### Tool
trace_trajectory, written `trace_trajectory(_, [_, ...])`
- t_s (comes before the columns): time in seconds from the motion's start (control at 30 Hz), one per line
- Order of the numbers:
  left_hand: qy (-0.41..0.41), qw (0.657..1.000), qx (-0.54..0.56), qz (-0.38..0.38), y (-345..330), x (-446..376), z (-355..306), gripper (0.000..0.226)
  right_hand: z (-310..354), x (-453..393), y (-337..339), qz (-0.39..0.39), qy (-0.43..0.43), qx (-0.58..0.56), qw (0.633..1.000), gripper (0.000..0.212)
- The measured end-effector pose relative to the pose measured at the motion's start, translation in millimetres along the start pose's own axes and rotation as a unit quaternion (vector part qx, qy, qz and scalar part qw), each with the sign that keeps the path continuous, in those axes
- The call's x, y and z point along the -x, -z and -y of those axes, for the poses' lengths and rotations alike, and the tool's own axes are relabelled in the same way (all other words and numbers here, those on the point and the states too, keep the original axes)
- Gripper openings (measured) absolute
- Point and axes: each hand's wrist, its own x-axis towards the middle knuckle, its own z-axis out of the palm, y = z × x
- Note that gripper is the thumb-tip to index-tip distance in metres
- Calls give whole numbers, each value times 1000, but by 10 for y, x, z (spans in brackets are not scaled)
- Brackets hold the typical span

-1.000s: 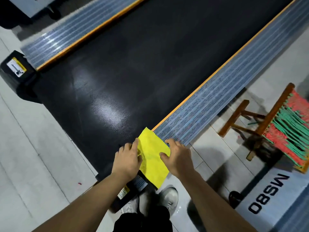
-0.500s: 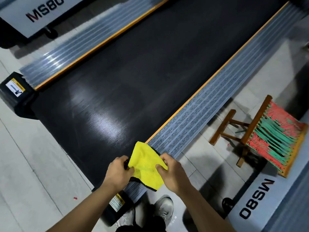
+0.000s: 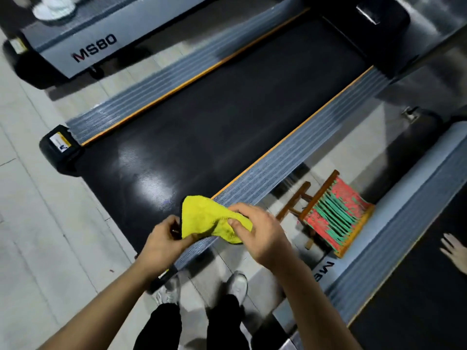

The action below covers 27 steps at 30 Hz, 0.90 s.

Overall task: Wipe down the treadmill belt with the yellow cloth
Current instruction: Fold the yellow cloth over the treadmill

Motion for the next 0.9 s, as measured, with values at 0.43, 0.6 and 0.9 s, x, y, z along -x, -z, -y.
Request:
trace_trajectory(0.43, [-174, 979, -66, -86, -102, 784, -1401, 110, 901, 24, 1574, 95, 112, 186, 972, 26])
trace_trajectory(0.6, [-246, 952, -163, -77, 61, 651, -1990, 45, 1233, -217, 1929, 114, 132, 225, 959, 25])
trace_trajectory(0.9, [-262, 961, -58, -70, 589, 395, -2362, 12, 1422, -946, 2378, 187, 73, 153, 968, 42])
